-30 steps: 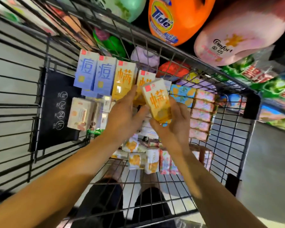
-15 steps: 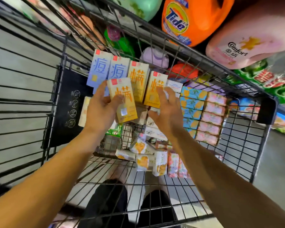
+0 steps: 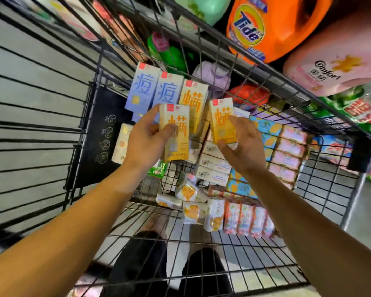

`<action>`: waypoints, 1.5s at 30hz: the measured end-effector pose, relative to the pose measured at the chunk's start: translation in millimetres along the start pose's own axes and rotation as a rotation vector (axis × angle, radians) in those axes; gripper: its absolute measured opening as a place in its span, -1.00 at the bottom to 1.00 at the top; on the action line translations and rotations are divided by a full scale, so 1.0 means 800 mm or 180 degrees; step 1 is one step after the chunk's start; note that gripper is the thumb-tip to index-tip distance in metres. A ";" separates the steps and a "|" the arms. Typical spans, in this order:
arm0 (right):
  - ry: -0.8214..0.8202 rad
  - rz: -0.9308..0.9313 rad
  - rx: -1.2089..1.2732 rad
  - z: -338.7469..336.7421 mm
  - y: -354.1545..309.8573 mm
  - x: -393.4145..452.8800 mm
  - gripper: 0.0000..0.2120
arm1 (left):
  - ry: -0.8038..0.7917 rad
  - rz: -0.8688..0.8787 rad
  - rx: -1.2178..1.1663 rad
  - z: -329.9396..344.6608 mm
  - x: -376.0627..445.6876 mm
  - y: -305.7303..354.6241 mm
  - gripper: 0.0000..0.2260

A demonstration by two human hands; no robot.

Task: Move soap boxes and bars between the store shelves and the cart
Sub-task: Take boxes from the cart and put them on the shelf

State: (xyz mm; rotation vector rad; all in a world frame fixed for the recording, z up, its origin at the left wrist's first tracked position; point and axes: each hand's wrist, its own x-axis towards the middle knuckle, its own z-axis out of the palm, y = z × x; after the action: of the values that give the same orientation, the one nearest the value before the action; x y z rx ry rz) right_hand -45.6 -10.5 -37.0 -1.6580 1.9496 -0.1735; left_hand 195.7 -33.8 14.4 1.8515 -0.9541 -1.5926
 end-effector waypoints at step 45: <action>0.2011 0.0620 0.2328 -0.421 0.208 -0.626 -0.58 | -0.1964 0.2120 0.0760 0.352 -0.559 0.147 -0.62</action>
State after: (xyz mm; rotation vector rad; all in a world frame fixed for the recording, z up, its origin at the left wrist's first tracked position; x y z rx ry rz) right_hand -320.8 410.9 335.2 -0.9743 2.0749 -1.2893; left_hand -129.9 260.4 331.6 0.9630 -1.8570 -1.6566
